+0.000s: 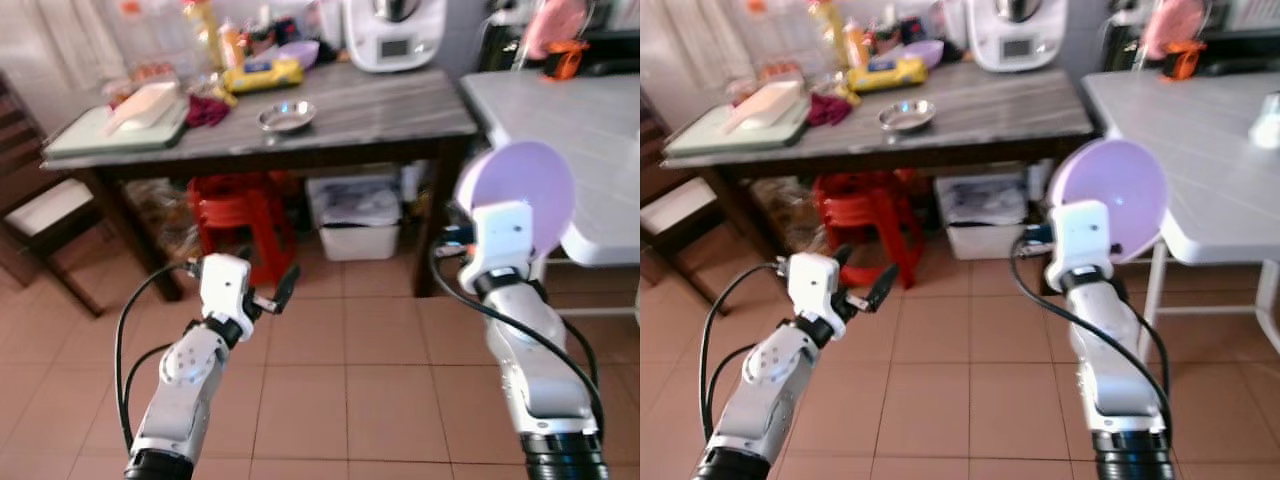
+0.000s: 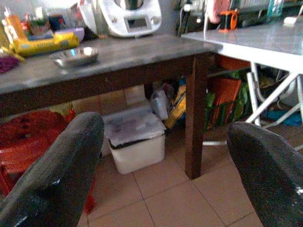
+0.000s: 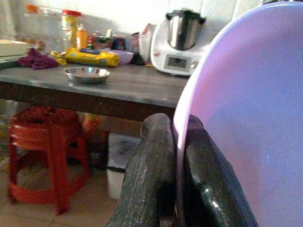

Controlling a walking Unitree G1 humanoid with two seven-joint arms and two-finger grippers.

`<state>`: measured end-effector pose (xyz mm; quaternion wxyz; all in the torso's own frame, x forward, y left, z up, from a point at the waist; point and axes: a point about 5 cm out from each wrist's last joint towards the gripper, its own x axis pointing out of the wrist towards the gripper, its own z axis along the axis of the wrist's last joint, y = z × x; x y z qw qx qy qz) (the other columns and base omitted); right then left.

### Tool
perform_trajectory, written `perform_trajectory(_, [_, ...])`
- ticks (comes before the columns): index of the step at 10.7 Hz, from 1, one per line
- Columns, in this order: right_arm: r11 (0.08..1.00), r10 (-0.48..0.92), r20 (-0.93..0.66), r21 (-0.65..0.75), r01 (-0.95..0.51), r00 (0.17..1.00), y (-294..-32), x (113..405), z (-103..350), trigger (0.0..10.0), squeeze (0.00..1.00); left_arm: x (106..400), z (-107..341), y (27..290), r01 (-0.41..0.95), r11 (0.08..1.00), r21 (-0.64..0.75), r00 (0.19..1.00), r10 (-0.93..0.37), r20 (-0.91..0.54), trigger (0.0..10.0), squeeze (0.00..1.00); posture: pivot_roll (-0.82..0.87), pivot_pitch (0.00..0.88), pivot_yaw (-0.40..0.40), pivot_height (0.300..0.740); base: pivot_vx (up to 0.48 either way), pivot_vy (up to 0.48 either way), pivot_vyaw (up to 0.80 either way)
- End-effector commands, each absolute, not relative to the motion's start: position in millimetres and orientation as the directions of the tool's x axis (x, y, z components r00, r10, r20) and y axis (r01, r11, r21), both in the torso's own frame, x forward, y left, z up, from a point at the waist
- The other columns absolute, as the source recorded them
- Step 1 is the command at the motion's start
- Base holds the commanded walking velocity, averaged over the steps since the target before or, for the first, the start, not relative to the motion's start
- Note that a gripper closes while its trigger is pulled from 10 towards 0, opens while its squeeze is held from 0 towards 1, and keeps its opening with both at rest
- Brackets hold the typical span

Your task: Setting the table

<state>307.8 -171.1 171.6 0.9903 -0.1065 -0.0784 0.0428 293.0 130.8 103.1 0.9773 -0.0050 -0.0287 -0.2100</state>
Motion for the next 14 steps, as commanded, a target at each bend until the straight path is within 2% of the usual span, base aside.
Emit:
perform_trajectory(1, [0.973, 0.140, 0.180, -0.207, -0.101, 0.974, -158.3, 308.8, 179.3, 10.0, 0.00, 293.8, 104.7, 140.7, 0.383, 0.923, 0.020, 0.922, -0.384, 0.053, 10.0, 0.00, -0.06, 0.000, 0.096, 0.740, 0.000, 0.480, 0.00])
perform_trajectory(4, [0.972, 0.143, 0.185, -0.209, -0.103, 0.972, -158.1, 309.1, 180.1, 10.0, 0.00, 293.9, 104.7, 139.9, 0.380, 0.925, 0.016, 0.923, -0.380, 0.055, 10.0, 0.00, -0.06, 0.000, 0.096, 0.740, 0.000, 0.475, 0.00])
perform_trajectory(7, [0.970, 0.153, 0.192, -0.219, -0.109, 0.969, -156.8, 309.1, 180.8, 10.0, 0.00, 294.8, 108.9, 142.4, 0.359, 0.932, 0.038, 0.929, -0.361, 0.081, 10.0, 0.00, -0.05, 0.000, 0.097, 0.740, 0.000, 0.000, 0.00])
perform_trajectory(10, [0.968, 0.161, 0.197, -0.223, -0.116, 0.967, -155.0, 309.0, 181.0, 10.0, 0.00, 296.9, 112.7, 142.8, 0.358, 0.933, 0.031, 0.928, -0.359, 0.100, 10.0, 0.00, -0.05, 0.000, 0.096, 0.740, 0.000, 0.000, 0.70])
perform_trajectory(14, [0.969, 0.159, 0.205, -0.222, -0.112, 0.966, -155.2, 310.1, 181.5, 10.0, 0.00, 293.8, 111.8, 137.7, 0.389, 0.921, 0.017, 0.916, -0.388, 0.104, 10.0, 0.00, -0.05, 0.000, 0.100, 0.740, 0.303, 0.000, 0.10])
